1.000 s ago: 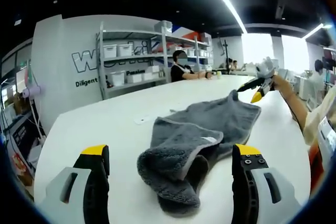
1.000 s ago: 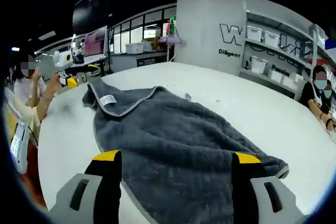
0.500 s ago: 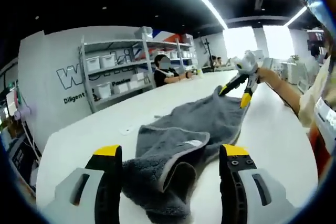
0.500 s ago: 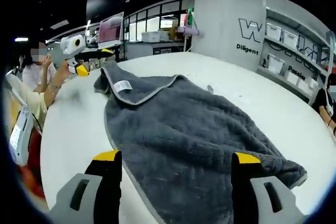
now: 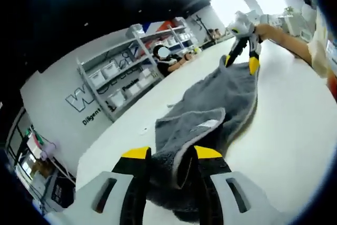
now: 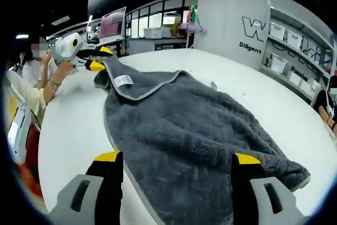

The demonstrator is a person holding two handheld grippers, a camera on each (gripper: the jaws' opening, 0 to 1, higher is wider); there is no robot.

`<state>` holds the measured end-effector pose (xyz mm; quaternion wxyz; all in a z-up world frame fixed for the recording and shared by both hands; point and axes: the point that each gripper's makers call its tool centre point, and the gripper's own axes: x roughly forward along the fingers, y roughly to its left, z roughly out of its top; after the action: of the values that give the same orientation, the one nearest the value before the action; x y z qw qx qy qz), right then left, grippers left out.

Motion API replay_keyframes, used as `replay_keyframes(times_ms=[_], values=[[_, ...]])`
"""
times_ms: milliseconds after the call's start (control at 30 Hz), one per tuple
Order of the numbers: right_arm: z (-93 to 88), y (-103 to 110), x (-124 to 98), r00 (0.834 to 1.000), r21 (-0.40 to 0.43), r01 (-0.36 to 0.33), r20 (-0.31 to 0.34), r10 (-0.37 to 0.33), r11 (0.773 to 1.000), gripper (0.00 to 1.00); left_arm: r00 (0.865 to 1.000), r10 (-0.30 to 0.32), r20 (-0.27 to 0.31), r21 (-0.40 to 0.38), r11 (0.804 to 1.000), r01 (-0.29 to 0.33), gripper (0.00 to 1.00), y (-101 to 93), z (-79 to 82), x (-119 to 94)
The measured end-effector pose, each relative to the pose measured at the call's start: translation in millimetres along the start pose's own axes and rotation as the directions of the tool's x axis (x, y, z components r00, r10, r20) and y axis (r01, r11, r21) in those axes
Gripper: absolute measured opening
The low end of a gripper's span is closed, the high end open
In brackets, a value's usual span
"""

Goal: Fold the towel on the table until its edges align and the towel forms a compact rectangular stack.

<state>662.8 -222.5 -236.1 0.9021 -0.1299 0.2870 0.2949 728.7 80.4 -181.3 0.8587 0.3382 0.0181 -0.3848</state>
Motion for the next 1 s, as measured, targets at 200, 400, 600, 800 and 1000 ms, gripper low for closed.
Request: replay_keyframes(times_ms=[200,400,600,800,1000], values=[[-0.1,-3,0,1.000,0.002,0.001,-0.002,-0.001,1.000,0.85,0.999,0.035,0.000,0.055,0.998,-0.035,0.12,4.1,2.8,0],[-1.3,-2,2,1.000,-0.007,-0.001,-0.014,0.001,1.000,0.85,1.000,-0.001,0.021,-0.074,0.997,0.003,0.04,1.2,7.4,-5],[-0.2,-2,1,1.000,-0.006,0.000,-0.011,0.000,1.000,0.84,0.974,-0.104,0.201,-0.479,0.857,0.190,0.03,-0.7,20.9,-11],[-1.7,-1,3,1.000,-0.007,-0.003,-0.020,0.003,1.000,0.84,0.959,-0.039,0.282,-0.663,0.714,0.224,0.03,18.7,16.7,-16],[-2.4,0,4,1.000,-0.012,-0.005,-0.024,0.005,1.000,0.84,0.946,0.025,0.323,-0.767,0.593,0.246,0.02,34.8,7.0,-20]])
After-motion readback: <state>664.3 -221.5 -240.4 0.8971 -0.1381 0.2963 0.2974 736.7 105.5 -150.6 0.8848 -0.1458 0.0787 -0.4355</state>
